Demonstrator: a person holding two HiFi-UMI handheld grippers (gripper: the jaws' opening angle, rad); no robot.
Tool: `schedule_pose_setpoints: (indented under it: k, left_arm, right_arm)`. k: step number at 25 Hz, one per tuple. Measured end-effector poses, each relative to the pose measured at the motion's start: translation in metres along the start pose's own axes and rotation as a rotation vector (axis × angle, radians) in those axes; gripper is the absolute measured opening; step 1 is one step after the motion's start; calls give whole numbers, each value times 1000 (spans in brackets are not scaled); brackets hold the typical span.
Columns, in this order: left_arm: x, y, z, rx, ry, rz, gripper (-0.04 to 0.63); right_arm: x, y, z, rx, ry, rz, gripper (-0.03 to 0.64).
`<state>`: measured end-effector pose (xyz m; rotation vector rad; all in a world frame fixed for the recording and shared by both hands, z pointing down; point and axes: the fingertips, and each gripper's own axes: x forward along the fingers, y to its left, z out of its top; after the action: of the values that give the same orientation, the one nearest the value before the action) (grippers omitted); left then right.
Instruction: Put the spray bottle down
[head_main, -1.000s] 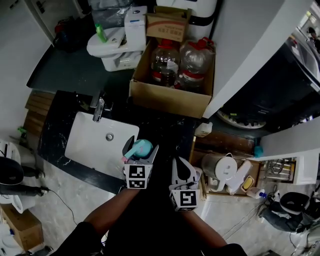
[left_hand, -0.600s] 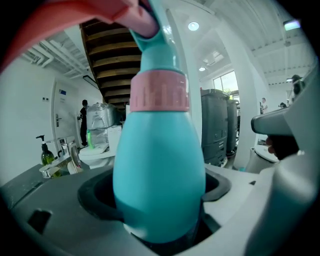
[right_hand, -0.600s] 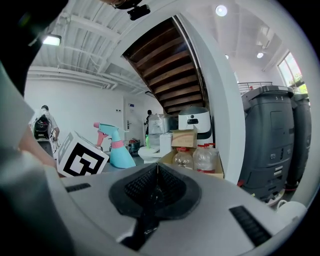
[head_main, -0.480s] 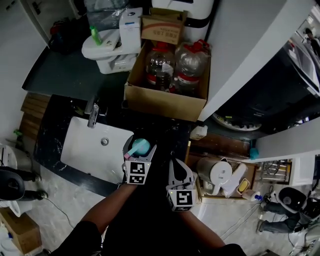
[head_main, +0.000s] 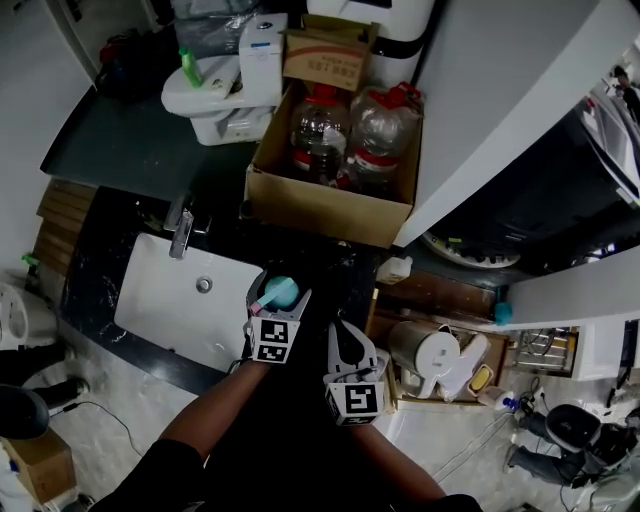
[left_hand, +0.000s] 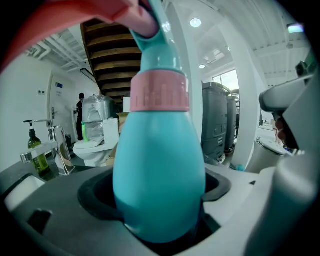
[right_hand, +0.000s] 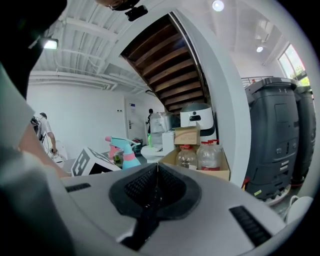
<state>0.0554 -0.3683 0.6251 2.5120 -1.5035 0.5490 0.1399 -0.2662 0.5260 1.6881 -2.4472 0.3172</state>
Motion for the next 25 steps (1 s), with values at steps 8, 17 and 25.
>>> schedule_pose_setpoints:
  k: [8, 17, 25]
  left_arm:
    - [18, 6, -24, -24, 54, 8, 419]
    - [21, 7, -23, -49, 34, 21, 419]
    - [14, 10, -15, -23, 14, 20, 451]
  right_arm:
    - [9, 6, 1, 25, 4, 0, 17]
    - [8, 5, -9, 10, 28, 5, 17]
    - [-1, 1, -4, 31, 10, 4, 17]
